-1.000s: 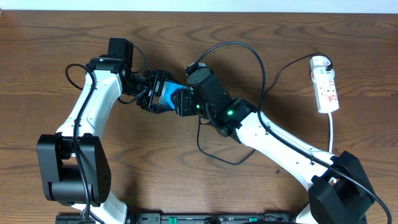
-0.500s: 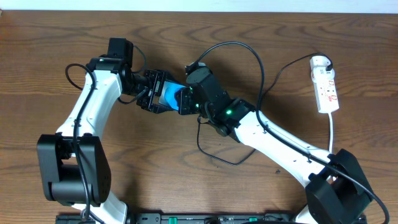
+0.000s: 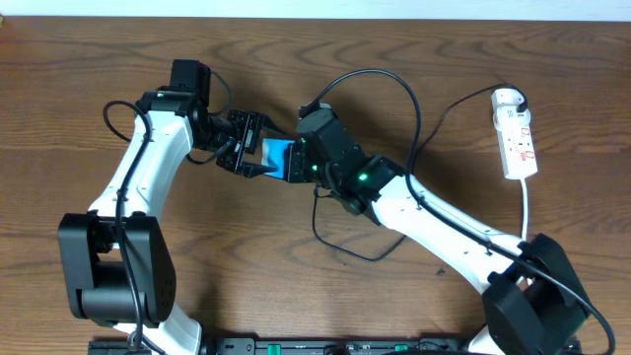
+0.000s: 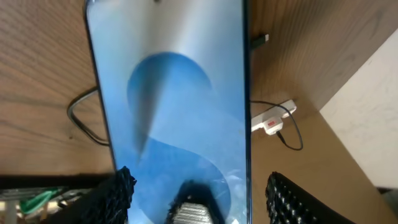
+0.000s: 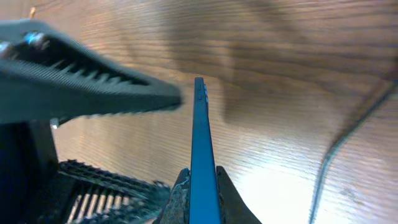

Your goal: Plug charger to phone and switch on socket

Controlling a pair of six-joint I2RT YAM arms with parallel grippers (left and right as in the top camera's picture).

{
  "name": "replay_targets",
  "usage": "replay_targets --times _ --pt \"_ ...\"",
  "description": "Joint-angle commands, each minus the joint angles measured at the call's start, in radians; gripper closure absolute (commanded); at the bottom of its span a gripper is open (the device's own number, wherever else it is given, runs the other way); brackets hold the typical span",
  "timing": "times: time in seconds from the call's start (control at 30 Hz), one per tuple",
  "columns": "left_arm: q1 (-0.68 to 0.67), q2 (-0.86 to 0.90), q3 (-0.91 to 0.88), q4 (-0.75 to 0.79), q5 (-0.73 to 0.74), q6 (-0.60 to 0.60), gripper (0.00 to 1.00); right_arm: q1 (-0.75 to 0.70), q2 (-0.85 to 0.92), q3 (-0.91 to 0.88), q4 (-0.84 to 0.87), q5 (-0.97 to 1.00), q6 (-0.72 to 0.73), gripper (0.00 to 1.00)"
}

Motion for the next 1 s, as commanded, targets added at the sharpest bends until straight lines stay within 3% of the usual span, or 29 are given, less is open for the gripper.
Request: replay_targets --times 0.0,0.2,0.33,0.6,0.97 --pt "0.001 -0.016 0.023 -0.003 0.013 0.184 0.31 -0.063 -0.111 0.004 -0.031 0.016 0.081 0.99" --pt "0.001 -0.016 0.023 0.033 0.132 0.465 0.31 -0.166 -0.238 0.004 -0.108 0.012 0.206 0.99" --pt "0.001 -0.016 0.023 0.113 0.291 0.548 0.31 -0.218 -0.304 0.003 -0.134 0.012 0.319 0.99" --pt "0.001 -0.016 0.023 0.286 0.542 0.531 0.31 -0.272 -0.337 -0.011 -0.100 0.010 0.463 0.99" --pt "0.002 -0.016 0.023 0.470 0.608 0.332 0.31 -0.274 -0.339 -0.271 0.405 -0.049 0.581 0.99"
